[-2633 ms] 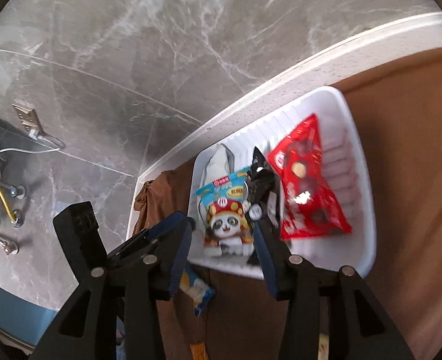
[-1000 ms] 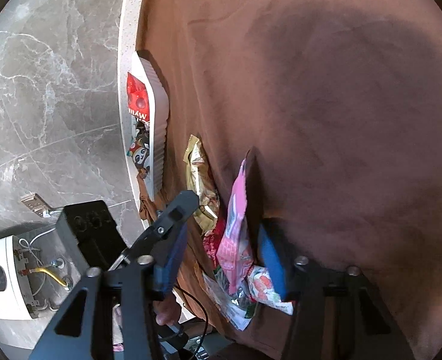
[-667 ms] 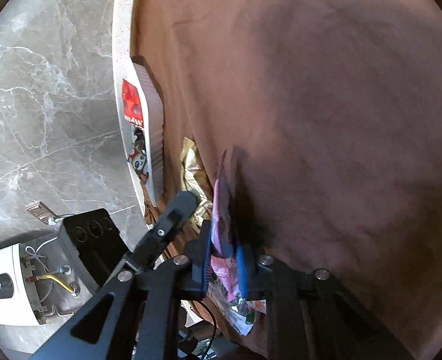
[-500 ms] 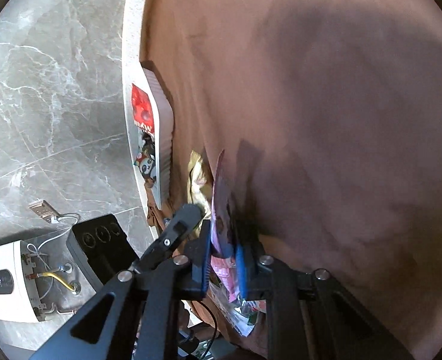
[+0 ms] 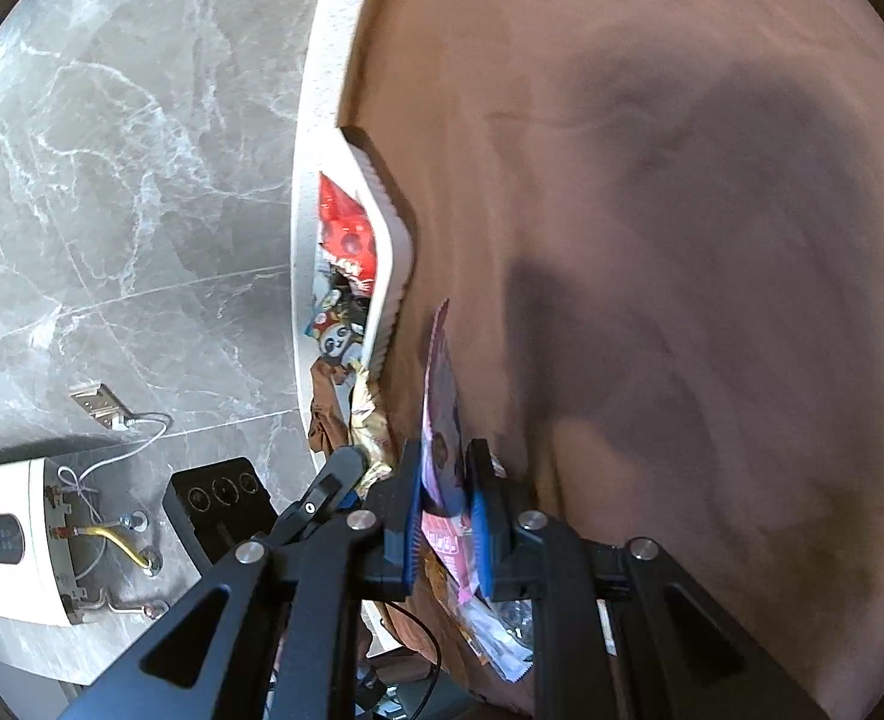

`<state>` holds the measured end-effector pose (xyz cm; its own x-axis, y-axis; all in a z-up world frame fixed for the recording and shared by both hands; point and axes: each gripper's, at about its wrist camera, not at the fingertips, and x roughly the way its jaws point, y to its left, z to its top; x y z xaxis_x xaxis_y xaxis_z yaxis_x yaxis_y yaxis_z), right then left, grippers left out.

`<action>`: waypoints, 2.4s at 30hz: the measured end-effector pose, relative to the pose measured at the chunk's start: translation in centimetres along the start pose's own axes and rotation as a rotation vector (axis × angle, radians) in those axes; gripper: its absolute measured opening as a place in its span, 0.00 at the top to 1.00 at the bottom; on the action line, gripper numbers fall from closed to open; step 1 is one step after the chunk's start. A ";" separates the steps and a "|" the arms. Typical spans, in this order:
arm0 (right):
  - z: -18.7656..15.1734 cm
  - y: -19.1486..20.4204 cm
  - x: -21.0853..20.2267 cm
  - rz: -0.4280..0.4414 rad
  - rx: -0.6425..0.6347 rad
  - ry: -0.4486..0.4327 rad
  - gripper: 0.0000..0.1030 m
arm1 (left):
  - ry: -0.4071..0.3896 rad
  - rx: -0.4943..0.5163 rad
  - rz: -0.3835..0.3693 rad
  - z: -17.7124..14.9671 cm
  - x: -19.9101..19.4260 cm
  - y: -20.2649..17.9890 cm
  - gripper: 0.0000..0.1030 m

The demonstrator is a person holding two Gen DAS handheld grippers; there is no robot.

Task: Organize snacks
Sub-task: 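Grasp the gold wafer with the left tool while the right tool grasps the pink packet, then carry both packets over the white tray and open both tools inside, then move both tools to the heart-print packet and red-white candy packet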

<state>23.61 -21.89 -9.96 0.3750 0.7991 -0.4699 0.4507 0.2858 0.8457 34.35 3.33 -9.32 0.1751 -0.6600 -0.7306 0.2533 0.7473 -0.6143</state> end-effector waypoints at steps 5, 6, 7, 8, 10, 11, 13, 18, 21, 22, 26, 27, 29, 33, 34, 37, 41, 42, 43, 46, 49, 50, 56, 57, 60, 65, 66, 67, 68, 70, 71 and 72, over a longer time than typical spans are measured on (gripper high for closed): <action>1.0 1.8 1.0 -0.001 -0.042 0.018 0.85 | -0.057 -0.017 0.007 1.4 -2.5 1.1 0.72; 1.4 2.4 1.3 0.000 -0.055 0.023 0.85 | -0.065 -0.020 0.011 1.7 -2.9 1.4 0.72; 1.6 2.7 1.5 -0.001 -0.064 0.028 0.85 | -0.076 -0.025 0.018 2.1 -3.3 1.8 0.72; 1.8 3.1 1.8 -0.001 -0.073 0.032 0.85 | -0.082 -0.029 0.019 2.4 -3.8 2.2 0.72; 2.6 4.2 2.7 0.002 -0.097 0.046 0.84 | -0.100 -0.038 0.031 2.9 -4.8 3.2 0.72; 2.9 4.8 3.1 0.000 -0.111 0.052 0.84 | -0.110 -0.040 0.041 3.3 -5.3 3.7 0.72; 3.6 5.8 3.9 -0.007 -0.142 0.066 0.85 | -0.129 -0.049 0.058 4.0 -6.2 4.7 0.72; 5.3 8.6 6.7 -0.019 -0.212 0.108 0.85 | -0.174 -0.072 0.110 5.5 -8.3 7.6 0.72; 6.1 10.1 8.7 -0.025 -0.248 0.138 0.85 | -0.202 -0.082 0.139 6.5 -9.6 9.3 0.72; 6.5 10.7 9.5 -0.032 -0.264 0.149 0.85 | -0.210 -0.083 0.157 7.0 -10.1 10.0 0.72; 7.4 12.6 12.3 -0.048 -0.311 0.188 0.85 | -0.221 -0.085 0.198 8.5 -10.9 12.1 0.72; 7.7 12.9 13.0 -0.050 -0.322 0.198 0.85 | -0.220 -0.083 0.208 8.9 -11.1 12.7 0.72; 8.3 13.6 14.4 -0.059 -0.337 0.214 0.85 | -0.221 -0.080 0.223 9.6 -11.1 13.6 0.72; 9.4 14.7 16.5 -0.090 -0.371 0.227 0.84 | -0.214 -0.061 0.286 10.8 -10.3 14.6 0.71; 9.6 14.8 16.9 -0.102 -0.383 0.224 0.84 | -0.212 -0.062 0.307 11.1 -10.1 15.1 0.71; 10.3 15.0 18.1 -0.147 -0.410 0.220 0.81 | -0.196 -0.047 0.347 11.2 -9.1 15.9 0.71; 10.4 15.5 18.5 -0.223 -0.478 0.188 0.59 | -0.177 -0.012 0.405 11.2 -8.2 15.9 0.62; 10.3 15.7 18.3 -0.231 -0.494 0.179 0.55 | -0.178 0.001 0.425 11.1 -8.2 15.8 0.62; 10.3 15.8 18.0 -0.239 -0.506 0.172 0.54 | -0.181 0.014 0.448 11.1 -8.3 15.6 0.62; 10.1 16.2 17.0 -0.238 -0.524 0.147 0.52 | -0.190 0.021 0.471 11.0 -8.7 15.2 0.62; 9.7 16.3 15.5 -0.211 -0.517 0.132 0.51 | -0.208 0.023 0.493 10.7 -9.5 14.7 0.62; 9.4 16.5 14.9 -0.202 -0.517 0.125 0.51 | -0.215 0.024 0.498 10.7 -9.8 14.6 0.62; 7.1 17.1 11.3 -0.147 -0.518 0.107 0.51 | -0.254 0.016 0.501 9.3 -11.9 13.0 0.61; 6.5 17.0 10.3 -0.144 -0.522 0.105 0.51 | -0.260 0.022 0.494 8.9 -12.3 12.5 0.61; 5.2 16.4 8.2 -0.142 -0.522 0.105 0.47 | -0.264 0.043 0.463 7.7 -12.6 10.4 0.61; 2.4 13.4 4.5 -0.176 -0.502 0.116 0.46 | -0.218 0.084 0.384 4.6 -11.7 7.0 0.59; 1.7 12.7 3.9 -0.192 -0.507 0.117 0.46 | -0.202 0.094 0.373 4.0 -11.3 6.4 0.59; 1.1 12.1 3.4 -0.208 -0.513 0.119 0.46 | -0.182 0.107 0.355 3.2 -10.7 5.6 0.59; 0.5 11.5 2.8 -0.225 -0.521 0.123 0.46 | -0.165 0.113 0.341 2.8 -10.2 5.1 0.59; -1.0 10.2 1.8 -0.270 -0.552 0.135 0.46 | -0.123 0.122 0.309 1.4 -8.9 3.9 0.59; -1.9 9.5 1.3 -0.299 -0.576 0.142 0.46 | -0.104 0.127 0.292 0.7 -8.5 3.4 0.59; -2.5 9.2 1.2 -0.320 -0.598 0.149 0.46 | -0.083 0.132 0.274 0.0 -7.9 2.9 0.59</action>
<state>26.22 -17.02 -2.07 0.1639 0.6786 -0.7160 -0.0189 0.7279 0.6854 33.70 10.71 -5.29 0.3299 -0.4432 -0.8335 0.3058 0.8855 -0.3498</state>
